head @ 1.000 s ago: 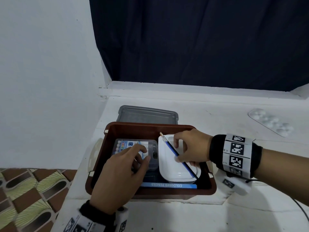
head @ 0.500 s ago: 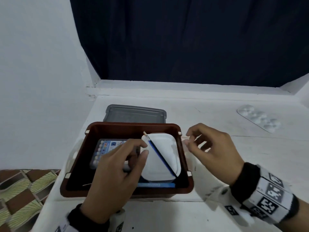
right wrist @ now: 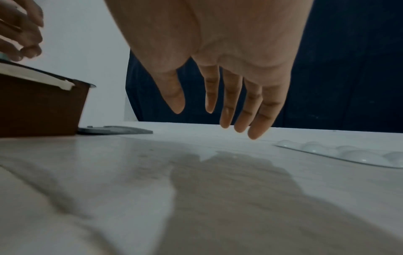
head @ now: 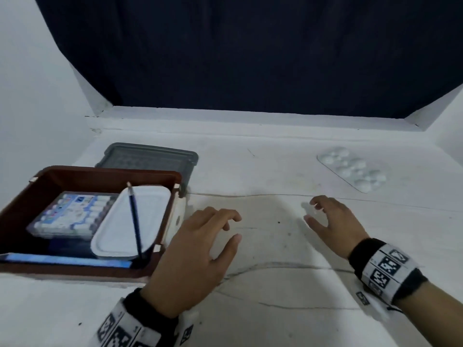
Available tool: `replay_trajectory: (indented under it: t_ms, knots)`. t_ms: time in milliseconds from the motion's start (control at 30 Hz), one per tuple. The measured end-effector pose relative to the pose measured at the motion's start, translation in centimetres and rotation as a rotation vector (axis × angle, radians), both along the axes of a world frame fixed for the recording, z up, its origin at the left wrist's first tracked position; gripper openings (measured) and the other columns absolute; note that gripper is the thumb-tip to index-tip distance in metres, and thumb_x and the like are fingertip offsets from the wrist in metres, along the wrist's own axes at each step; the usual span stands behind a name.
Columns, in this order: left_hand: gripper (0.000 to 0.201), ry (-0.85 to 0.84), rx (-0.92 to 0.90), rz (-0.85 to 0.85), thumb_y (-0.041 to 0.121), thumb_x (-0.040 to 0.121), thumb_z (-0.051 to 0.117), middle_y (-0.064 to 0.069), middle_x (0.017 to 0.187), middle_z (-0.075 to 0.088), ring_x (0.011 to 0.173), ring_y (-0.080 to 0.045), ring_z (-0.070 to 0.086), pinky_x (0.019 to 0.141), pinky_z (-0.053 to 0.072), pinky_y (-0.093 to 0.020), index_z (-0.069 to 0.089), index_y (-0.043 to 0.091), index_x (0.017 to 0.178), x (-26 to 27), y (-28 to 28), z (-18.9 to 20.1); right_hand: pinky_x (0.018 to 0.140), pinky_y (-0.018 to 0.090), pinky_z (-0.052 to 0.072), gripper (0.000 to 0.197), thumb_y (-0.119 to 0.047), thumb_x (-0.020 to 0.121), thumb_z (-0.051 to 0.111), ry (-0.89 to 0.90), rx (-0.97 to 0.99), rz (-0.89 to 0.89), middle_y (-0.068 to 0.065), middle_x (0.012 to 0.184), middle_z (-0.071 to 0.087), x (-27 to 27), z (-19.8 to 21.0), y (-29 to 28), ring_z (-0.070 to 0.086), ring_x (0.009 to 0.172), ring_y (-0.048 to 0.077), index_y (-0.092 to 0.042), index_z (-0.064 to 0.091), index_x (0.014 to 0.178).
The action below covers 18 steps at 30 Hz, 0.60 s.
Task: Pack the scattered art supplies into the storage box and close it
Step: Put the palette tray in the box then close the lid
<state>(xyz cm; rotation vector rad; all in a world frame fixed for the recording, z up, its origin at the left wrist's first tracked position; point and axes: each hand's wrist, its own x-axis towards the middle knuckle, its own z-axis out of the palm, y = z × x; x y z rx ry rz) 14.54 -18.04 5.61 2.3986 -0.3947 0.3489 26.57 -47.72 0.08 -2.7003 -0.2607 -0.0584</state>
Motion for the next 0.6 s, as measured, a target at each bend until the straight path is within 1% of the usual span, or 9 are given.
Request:
replay_trajectory:
  t_ms: [100, 167, 233, 267, 333, 400, 467, 533, 600]
  knots:
    - [0.042, 0.191, 0.134, 0.027, 0.060, 0.094, 0.037, 0.025, 0.120, 0.053, 0.111, 0.001, 0.052, 0.094, 0.046, -0.026, 0.051, 0.040, 0.129, 0.9, -2.5, -3.2, 0.098, 0.037, 0.041, 0.052, -0.041, 0.093, 0.057, 0.074, -0.140, -0.001, 0.009, 0.134, 0.050, 3.2, -0.9, -3.6, 0.046, 0.120, 0.031, -0.015, 0.045, 0.136]
    - [0.058, 0.328, 0.228, 0.035, 0.069, 0.090, 0.026, 0.024, 0.134, 0.049, 0.124, -0.003, 0.048, 0.103, 0.043, -0.034, 0.046, 0.040, 0.136, 1.7, -3.3, -5.1, 0.107, 0.040, 0.037, 0.060, -0.045, 0.095, 0.052, 0.102, -0.211, 0.007, 0.008, 0.147, 0.039, 5.7, -0.8, -5.4, 0.035, 0.132, 0.031, -0.015, 0.036, 0.143]
    - [0.073, 0.461, 0.286, 0.045, 0.076, 0.083, 0.018, 0.024, 0.141, 0.043, 0.133, -0.003, 0.041, 0.110, 0.037, -0.036, 0.040, 0.040, 0.143, 2.2, -3.4, -6.2, 0.112, 0.041, 0.033, 0.064, -0.047, 0.095, 0.049, 0.112, -0.282, 0.036, 0.007, 0.153, 0.032, 8.4, -0.6, -6.9, 0.026, 0.140, 0.028, -0.015, 0.030, 0.147]
    - [0.076, 0.498, 0.291, 0.045, 0.079, 0.082, 0.017, 0.025, 0.141, 0.042, 0.134, -0.001, 0.039, 0.112, 0.035, -0.035, 0.038, 0.041, 0.144, 2.4, -3.3, -6.5, 0.113, 0.041, 0.032, 0.064, -0.047, 0.096, 0.048, 0.118, -0.313, 0.047, 0.007, 0.153, 0.031, 9.9, -0.6, -7.6, 0.025, 0.142, 0.027, -0.014, 0.029, 0.147]
    - [0.073, 0.485, 0.256, 0.046, 0.082, 0.086, 0.019, 0.027, 0.135, 0.046, 0.129, 0.003, 0.041, 0.109, 0.037, -0.031, 0.041, 0.040, 0.142, 2.6, -3.2, -7.0, 0.111, 0.043, 0.035, 0.059, -0.046, 0.095, 0.048, 0.128, -0.357, 0.047, 0.009, 0.148, 0.037, 12.7, -0.5, -9.0, 0.030, 0.138, 0.028, -0.013, 0.034, 0.142]
    - [0.060, 0.434, 0.224, 0.066, 0.075, 0.093, 0.030, 0.029, 0.128, 0.050, 0.121, 0.007, 0.046, 0.104, 0.041, -0.025, 0.047, 0.039, 0.137, 2.7, -3.4, -7.3, 0.104, 0.046, 0.040, 0.049, -0.047, 0.093, 0.049, 0.139, -0.385, 0.043, 0.010, 0.135, 0.045, 15.2, -0.8, -10.1, 0.040, 0.128, 0.031, -0.013, 0.042, 0.129]
    - [0.050, 0.401, 0.189, 0.096, 0.072, 0.094, 0.036, 0.031, 0.121, 0.053, 0.114, 0.007, 0.052, 0.099, 0.045, -0.024, 0.051, 0.041, 0.131, 2.7, -3.5, -7.4, 0.096, 0.047, 0.043, 0.045, -0.049, 0.092, 0.048, 0.178, -0.386, 0.034, 0.011, 0.125, 0.046, 17.0, -1.0, -10.7, 0.046, 0.117, 0.034, -0.012, 0.045, 0.118]
    - [0.055, 0.392, 0.136, 0.126, 0.075, 0.091, 0.036, 0.031, 0.123, 0.056, 0.115, 0.007, 0.053, 0.099, 0.045, -0.022, 0.055, 0.040, 0.129, 2.5, -3.7, -7.2, 0.092, 0.043, 0.044, 0.047, -0.050, 0.093, 0.048, 0.188, -0.387, 0.036, 0.013, 0.126, 0.045, 18.0, -1.1, -10.8, 0.049, 0.113, 0.037, -0.011, 0.046, 0.119]
    - [0.059, 0.413, 0.097, 0.160, 0.075, 0.089, 0.037, 0.029, 0.129, 0.055, 0.121, 0.008, 0.050, 0.102, 0.040, -0.019, 0.056, 0.040, 0.133, 2.4, -3.5, -7.0, 0.091, 0.040, 0.042, 0.043, -0.043, 0.095, 0.051, 0.147, -0.380, 0.085, 0.013, 0.128, 0.046, 18.4, -1.2, -10.7, 0.049, 0.112, 0.037, -0.011, 0.047, 0.123]
